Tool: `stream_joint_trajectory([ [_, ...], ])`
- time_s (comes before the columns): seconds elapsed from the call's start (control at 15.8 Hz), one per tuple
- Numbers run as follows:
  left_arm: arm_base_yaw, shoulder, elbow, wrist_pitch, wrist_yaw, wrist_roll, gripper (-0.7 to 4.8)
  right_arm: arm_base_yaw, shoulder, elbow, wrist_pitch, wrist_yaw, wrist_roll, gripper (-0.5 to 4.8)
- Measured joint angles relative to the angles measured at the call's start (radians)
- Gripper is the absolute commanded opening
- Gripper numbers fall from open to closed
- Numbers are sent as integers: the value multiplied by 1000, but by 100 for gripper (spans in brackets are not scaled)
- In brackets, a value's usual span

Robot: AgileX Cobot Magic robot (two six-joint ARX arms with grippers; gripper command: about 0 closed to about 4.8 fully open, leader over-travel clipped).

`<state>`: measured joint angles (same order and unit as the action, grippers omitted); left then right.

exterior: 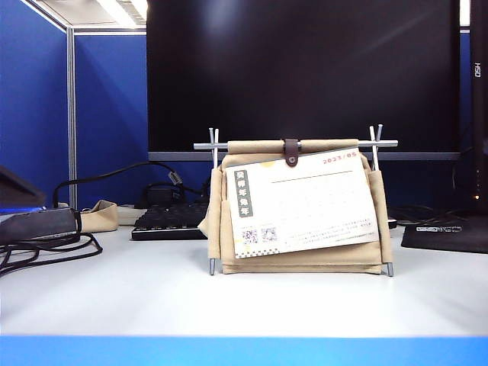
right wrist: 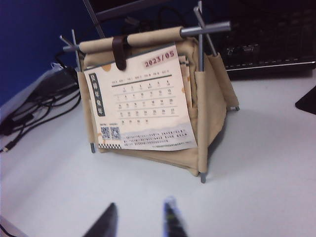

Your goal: Turn one page of the calendar.

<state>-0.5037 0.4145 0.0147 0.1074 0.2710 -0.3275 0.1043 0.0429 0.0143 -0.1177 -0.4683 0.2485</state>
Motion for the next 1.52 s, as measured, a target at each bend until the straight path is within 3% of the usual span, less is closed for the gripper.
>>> stream_joint_trajectory([
  [0.13,0,1,46,5,57,6,27,0,0,6,0,-12,9,159],
  [0.32,0,1,109,8,60,15,28,0,2,33,14,-18,10,160],
  [0.38,0,1,127,8,60,21,45,0,2,41,16,-18,10,163],
  [0.44,0,1,159,3,60,24,115,0,3,63,20,-14,11,180],
  [0.57,0,1,229,-74,53,65,179,0,19,120,33,2,14,181],
  [0.7,0,2,258,-161,42,87,198,-1,100,180,75,0,6,181],
  [0.89,0,6,257,-196,40,89,198,-4,327,371,135,-26,-61,181],
  [1.07,0,44,320,-279,40,105,198,-4,681,587,-35,-101,-249,185],
  [1.14,0,55,334,-290,40,112,198,-4,780,637,-89,-107,-296,220],
  [1.26,0,56,337,-298,39,115,199,-3,1000,713,-176,-138,-408,225],
  [1.52,0,57,337,-307,39,117,217,-1,1295,757,-150,-276,-425,238],
])
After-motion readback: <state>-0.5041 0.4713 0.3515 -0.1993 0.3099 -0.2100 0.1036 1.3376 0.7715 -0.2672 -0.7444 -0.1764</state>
